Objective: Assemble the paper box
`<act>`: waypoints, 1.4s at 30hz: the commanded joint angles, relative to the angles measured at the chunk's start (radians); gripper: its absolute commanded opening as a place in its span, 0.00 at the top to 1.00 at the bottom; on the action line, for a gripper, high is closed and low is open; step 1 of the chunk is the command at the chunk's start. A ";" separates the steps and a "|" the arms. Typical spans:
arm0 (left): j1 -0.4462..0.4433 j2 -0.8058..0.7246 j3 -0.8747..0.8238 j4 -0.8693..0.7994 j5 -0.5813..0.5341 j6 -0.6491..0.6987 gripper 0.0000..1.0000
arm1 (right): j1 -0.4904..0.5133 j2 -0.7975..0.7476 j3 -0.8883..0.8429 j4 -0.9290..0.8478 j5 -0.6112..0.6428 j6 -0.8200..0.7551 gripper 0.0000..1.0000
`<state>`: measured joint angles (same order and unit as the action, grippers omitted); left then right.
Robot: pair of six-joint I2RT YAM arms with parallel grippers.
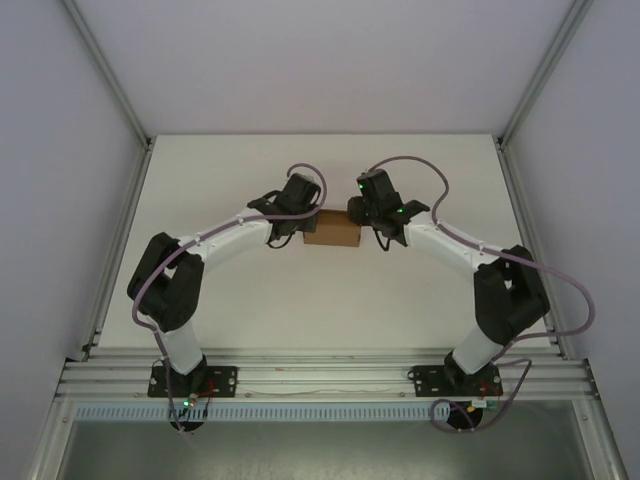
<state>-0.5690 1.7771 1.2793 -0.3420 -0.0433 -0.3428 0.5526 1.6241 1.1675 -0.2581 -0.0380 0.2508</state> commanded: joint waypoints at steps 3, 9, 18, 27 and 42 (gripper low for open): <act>-0.023 0.062 -0.052 -0.153 0.051 0.014 1.00 | -0.006 0.030 -0.014 -0.051 -0.006 0.032 0.69; -0.025 0.018 -0.018 -0.160 0.040 0.047 0.87 | -0.006 0.030 -0.080 -0.075 -0.044 0.086 0.75; -0.025 -0.036 0.067 -0.214 0.100 0.067 0.59 | -0.006 0.017 -0.142 -0.078 -0.022 0.132 0.78; -0.019 -0.132 0.132 -0.307 0.120 0.035 0.41 | -0.006 0.028 -0.151 -0.079 -0.019 0.139 0.80; 0.139 0.001 0.145 -0.162 0.417 -0.142 0.38 | -0.005 0.033 -0.182 -0.056 -0.034 0.150 0.81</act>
<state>-0.4149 1.7805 1.4303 -0.5377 0.3073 -0.4534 0.5468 1.6062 1.0508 -0.1585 -0.0685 0.3862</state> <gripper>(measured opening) 0.618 0.189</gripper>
